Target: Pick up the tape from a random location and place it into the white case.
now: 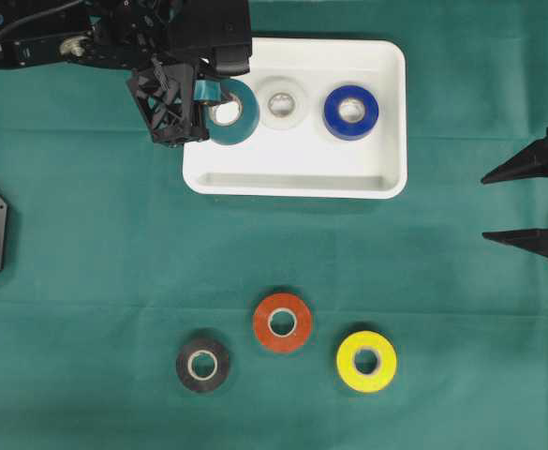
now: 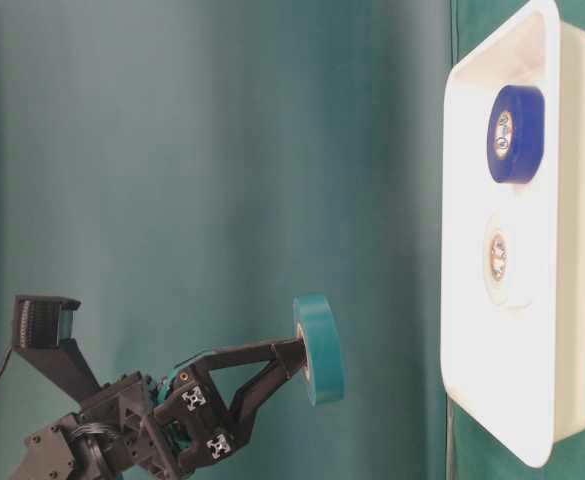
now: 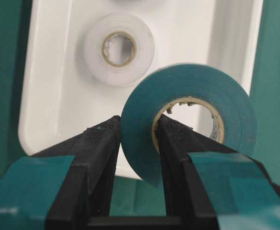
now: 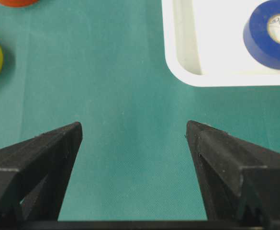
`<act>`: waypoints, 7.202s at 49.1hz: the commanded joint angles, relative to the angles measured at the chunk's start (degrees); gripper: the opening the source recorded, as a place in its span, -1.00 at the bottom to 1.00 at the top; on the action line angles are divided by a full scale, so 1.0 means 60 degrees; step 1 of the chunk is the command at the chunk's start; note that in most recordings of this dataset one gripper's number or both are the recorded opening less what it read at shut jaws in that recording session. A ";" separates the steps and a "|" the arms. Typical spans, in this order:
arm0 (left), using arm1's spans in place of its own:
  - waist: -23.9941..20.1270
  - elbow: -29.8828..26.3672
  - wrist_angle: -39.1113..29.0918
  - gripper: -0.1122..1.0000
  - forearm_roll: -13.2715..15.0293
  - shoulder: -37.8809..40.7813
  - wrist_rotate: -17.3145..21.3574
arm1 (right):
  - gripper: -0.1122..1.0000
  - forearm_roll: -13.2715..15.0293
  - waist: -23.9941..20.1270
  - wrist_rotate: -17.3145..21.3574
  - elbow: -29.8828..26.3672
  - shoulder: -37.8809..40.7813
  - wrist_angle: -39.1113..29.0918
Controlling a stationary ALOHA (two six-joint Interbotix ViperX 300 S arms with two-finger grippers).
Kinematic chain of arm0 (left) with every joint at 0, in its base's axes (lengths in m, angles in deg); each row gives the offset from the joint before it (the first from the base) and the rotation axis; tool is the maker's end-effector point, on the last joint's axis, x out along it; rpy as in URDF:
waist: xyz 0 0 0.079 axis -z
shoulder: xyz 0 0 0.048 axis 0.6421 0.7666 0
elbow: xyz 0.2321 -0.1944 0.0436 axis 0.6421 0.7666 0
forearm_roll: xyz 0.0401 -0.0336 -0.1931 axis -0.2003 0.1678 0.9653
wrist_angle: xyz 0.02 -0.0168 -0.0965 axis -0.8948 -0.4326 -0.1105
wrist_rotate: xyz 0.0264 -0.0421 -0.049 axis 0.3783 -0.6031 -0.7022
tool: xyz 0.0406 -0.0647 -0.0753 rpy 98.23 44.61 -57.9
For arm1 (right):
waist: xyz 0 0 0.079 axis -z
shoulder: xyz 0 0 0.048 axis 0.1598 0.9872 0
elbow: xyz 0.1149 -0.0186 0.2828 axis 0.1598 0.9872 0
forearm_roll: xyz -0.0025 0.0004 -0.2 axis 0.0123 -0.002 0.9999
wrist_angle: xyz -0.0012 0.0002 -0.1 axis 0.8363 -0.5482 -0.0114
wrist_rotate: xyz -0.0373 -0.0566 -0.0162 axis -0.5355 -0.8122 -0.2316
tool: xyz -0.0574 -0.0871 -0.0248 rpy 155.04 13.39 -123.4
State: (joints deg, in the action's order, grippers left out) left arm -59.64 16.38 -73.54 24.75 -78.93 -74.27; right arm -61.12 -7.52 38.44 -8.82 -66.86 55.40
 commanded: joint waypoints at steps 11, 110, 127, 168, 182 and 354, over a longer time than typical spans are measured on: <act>-0.0015 -0.0117 0.0073 -0.44 0.0015 -0.0234 -0.0015 | 0.70 0.0015 -0.0015 -0.0029 -0.0234 0.0088 0.0044; -0.0601 0.1421 0.3018 -0.44 0.0015 0.2578 0.0015 | 0.70 0.0029 -0.0029 -0.0029 -0.0220 0.0117 0.0044; -0.0601 0.1362 0.3018 -0.44 0.0015 0.2622 0.0000 | 0.70 0.0029 -0.0015 -0.0029 -0.0220 0.0117 0.0029; -0.0601 0.1230 0.2988 0.88 0.0029 0.2109 -0.0073 | 0.70 0.0029 -0.0015 -0.0015 -0.0220 0.0190 0.0044; -0.0513 0.1260 0.2651 0.89 0.0029 0.0806 -0.0381 | 0.70 0.0029 -0.0015 -0.0015 -0.0220 0.0205 0.0044; 0.2974 0.8262 0.7690 0.86 0.0059 -0.7236 -0.2168 | 0.69 0.0542 -0.0015 -0.0059 -0.0615 0.0176 0.1582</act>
State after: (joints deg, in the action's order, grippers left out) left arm -41.88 66.48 -27.83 25.28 -122.35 -87.37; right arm -57.95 -7.52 38.18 -12.16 -65.89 64.63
